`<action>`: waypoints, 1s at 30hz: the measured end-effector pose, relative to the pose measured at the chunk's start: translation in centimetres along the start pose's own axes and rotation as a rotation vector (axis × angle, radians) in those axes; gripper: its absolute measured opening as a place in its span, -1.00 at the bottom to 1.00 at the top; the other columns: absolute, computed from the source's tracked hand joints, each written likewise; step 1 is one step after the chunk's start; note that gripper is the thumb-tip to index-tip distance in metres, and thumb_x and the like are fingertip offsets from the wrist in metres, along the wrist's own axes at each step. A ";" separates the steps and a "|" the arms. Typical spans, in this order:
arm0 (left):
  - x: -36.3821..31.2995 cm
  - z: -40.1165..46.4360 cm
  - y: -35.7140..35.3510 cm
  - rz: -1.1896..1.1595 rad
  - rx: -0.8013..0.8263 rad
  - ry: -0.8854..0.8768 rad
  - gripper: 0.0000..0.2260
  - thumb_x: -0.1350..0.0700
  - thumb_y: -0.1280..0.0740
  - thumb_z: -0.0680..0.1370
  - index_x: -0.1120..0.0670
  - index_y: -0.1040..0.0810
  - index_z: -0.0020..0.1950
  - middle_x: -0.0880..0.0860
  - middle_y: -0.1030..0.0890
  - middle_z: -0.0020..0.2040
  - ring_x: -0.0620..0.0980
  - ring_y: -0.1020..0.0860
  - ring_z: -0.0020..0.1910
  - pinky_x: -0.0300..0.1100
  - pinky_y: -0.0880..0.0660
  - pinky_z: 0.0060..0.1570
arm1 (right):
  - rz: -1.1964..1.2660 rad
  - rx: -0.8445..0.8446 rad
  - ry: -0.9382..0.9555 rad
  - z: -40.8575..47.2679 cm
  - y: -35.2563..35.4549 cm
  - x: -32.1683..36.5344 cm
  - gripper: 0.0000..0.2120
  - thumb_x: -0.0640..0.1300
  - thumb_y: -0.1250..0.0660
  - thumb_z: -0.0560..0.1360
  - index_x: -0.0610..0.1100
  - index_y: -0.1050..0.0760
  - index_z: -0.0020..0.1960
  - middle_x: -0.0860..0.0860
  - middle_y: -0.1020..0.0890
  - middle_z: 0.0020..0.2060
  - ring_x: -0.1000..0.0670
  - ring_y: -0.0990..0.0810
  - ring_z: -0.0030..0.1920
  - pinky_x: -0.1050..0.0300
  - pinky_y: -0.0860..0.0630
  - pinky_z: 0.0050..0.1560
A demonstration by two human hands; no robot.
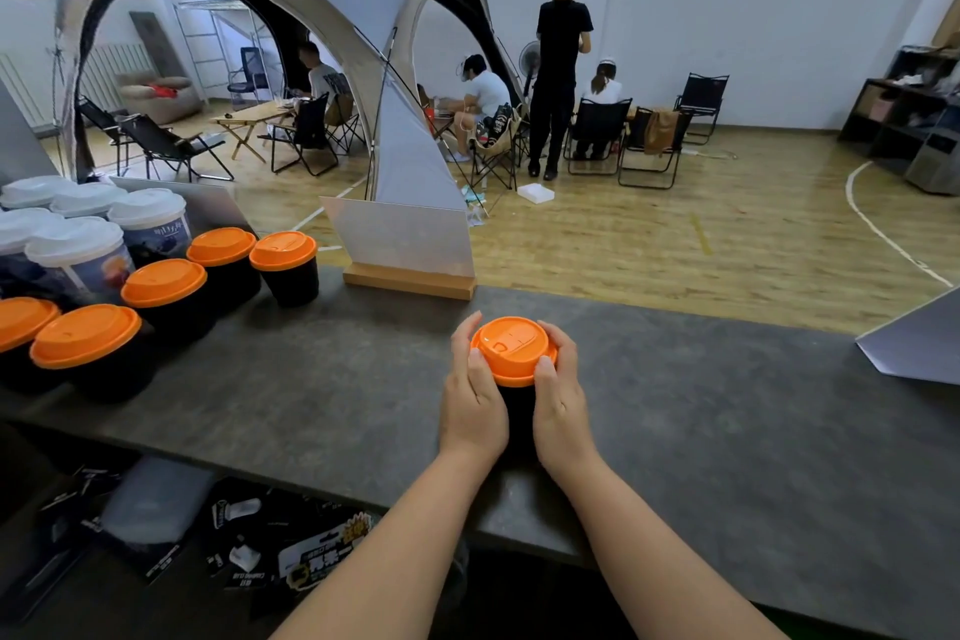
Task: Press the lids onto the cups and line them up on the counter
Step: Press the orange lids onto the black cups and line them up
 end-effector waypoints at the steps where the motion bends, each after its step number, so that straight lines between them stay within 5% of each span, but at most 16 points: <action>1: 0.1 0.0 0.1 0.007 -0.012 0.016 -0.60 -0.11 0.09 0.66 -0.13 -0.22 0.48 -0.08 -0.47 0.17 -0.09 -0.48 0.12 -0.20 -0.39 0.09 | 0.025 -0.026 -0.012 0.0 0.3 -0.1 -0.70 0.18 0.01 0.56 0.20 -0.28 0.26 0.24 -0.51 0.11 0.30 -0.51 0.10 0.45 -0.38 0.04; 7: 0.2 -0.1 0.4 0.009 -0.034 0.030 -0.59 -0.21 0.12 0.64 -0.20 -0.36 0.37 -0.10 -0.55 0.18 -0.08 -0.53 0.21 -0.20 -0.42 0.16 | 0.051 -0.041 -0.070 0.1 0.7 -0.8 -0.75 0.08 -0.01 0.61 0.15 -0.28 0.26 0.09 -0.57 0.08 0.20 -0.56 0.05 0.36 -0.41 -0.03; 11: 0.3 -0.1 -0.1 0.016 0.012 0.045 -0.56 -0.20 0.10 0.61 -0.26 -0.25 0.47 -0.12 -0.51 0.18 -0.10 -0.50 0.18 -0.13 -0.42 0.22 | 0.016 -0.016 -0.057 0.1 0.4 -0.8 -0.66 0.13 0.01 0.56 0.19 -0.25 0.32 0.14 -0.50 0.18 0.21 -0.50 0.16 0.42 -0.37 0.03; 18: -0.3 -0.3 0.1 0.066 -0.013 0.012 -0.66 -0.14 0.10 0.59 -0.30 -0.30 0.31 -0.17 -0.49 0.13 -0.18 -0.48 0.09 -0.40 -0.38 0.00 | -0.041 -0.015 -0.012 0.2 0.3 -0.9 -0.67 0.12 0.03 0.57 0.20 -0.24 0.31 0.15 -0.49 0.18 0.26 -0.49 0.14 0.48 -0.36 0.02; 23: 0.1 0.0 0.1 0.076 -0.036 0.018 -0.63 -0.15 0.09 0.60 -0.22 -0.36 0.31 -0.11 -0.54 0.15 -0.07 -0.53 0.14 -0.09 -0.49 0.16 | -0.029 -0.004 0.013 0.3 0.4 -0.9 -0.57 0.15 0.04 0.56 0.10 -0.25 0.39 0.09 -0.49 0.23 0.13 -0.50 0.17 0.49 -0.35 0.02; 30: 0.3 0.2 -0.1 0.063 -0.006 0.006 -0.64 -0.17 0.10 0.60 -0.23 -0.34 0.31 -0.12 -0.57 0.10 -0.09 -0.57 0.08 -0.02 -0.53 0.13 | -0.055 -0.042 0.032 0.3 0.7 -0.3 -0.56 0.23 0.04 0.52 0.15 -0.28 0.33 0.18 -0.52 0.14 0.30 -0.49 0.11 0.57 -0.33 -0.03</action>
Point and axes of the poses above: each hand's wrist, its own z-axis towards the middle knuckle, its own y-axis out of the back of the hand, x = y × z, the point moved 10 cm from there along z, towards the middle knuckle
